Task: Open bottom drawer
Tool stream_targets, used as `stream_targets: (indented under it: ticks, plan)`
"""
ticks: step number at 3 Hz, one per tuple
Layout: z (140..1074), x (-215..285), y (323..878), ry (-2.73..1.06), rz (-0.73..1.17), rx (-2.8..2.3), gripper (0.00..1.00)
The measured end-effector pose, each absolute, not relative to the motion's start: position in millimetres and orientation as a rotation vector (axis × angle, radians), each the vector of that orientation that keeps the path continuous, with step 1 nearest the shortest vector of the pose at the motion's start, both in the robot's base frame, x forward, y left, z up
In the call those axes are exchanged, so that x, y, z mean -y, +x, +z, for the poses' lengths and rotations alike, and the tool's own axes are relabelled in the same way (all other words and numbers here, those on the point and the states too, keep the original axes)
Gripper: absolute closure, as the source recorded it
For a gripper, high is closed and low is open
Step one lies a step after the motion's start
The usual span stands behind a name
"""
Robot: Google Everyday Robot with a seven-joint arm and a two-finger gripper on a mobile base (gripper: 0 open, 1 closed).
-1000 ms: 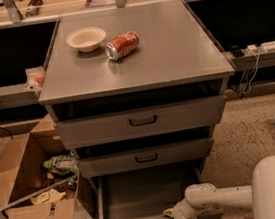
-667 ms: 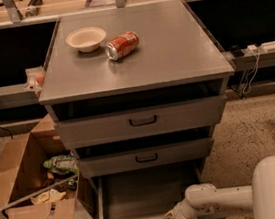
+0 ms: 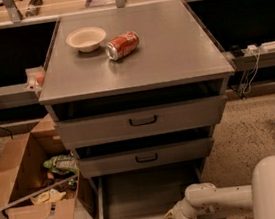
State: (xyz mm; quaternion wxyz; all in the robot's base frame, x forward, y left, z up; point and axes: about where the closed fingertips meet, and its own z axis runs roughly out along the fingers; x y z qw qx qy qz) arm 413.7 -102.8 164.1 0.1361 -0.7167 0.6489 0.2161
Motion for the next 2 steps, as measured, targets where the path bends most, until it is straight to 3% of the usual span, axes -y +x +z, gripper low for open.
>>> stream_targets:
  ticks: [1,2]
  plan:
    - [164.1,102.8,413.6,-2.075,0.626,-1.879,0.01]
    - [164.1,102.8,413.6,-2.075,0.626,-1.879,0.00]
